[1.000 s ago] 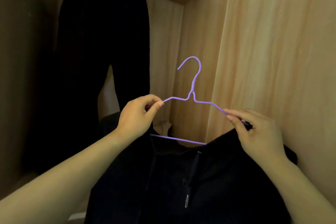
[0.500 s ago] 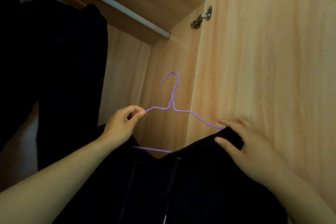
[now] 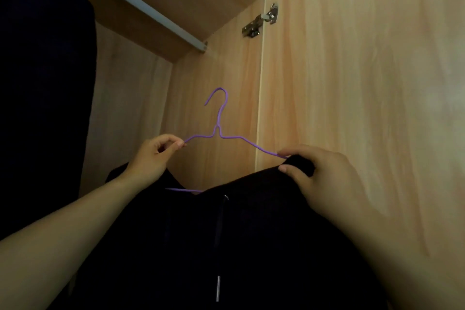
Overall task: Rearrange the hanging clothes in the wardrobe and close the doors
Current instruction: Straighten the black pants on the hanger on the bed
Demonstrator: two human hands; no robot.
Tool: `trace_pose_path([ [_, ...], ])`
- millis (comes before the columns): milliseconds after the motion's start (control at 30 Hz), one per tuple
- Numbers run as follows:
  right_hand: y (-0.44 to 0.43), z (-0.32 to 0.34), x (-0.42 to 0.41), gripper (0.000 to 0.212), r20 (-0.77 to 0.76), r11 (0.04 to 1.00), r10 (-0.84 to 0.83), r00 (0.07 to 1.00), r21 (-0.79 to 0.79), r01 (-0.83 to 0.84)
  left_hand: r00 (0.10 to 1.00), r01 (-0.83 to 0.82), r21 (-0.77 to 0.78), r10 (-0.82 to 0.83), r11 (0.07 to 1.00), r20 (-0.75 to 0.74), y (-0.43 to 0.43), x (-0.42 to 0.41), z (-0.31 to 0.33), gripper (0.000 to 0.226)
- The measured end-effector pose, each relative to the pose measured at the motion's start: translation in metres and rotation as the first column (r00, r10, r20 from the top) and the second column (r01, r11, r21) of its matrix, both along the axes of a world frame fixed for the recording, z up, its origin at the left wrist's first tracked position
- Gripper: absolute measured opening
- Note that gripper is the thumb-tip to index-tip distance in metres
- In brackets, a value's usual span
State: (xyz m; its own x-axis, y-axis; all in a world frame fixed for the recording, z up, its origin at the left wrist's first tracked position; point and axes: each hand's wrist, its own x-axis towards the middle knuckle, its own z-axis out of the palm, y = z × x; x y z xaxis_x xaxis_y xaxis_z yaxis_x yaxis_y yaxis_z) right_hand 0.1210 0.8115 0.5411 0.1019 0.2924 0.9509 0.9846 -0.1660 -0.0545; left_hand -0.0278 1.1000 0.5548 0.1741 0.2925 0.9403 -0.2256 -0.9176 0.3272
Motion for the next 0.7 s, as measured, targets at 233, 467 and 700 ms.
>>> trace_pose_path([
  [233,0.071,0.037,-0.01,0.012,-0.029,0.993,0.113,0.993,0.043,-0.112,0.989,-0.149,0.012,0.149,0.989,0.003,0.052,-0.046,0.032,0.019],
  [467,0.116,0.044,-0.03,0.01,0.04,0.972,0.23,0.972,-0.06,-0.228,0.941,-0.332,-0.019,0.329,0.943,-0.076,0.063,-0.105,0.024,0.018],
  [700,0.149,0.039,-0.033,0.011,-0.035,0.955,0.295,0.955,0.043,-0.294,0.835,-0.513,0.08,0.518,0.855,-0.184,0.049,-0.129,0.027,0.013],
])
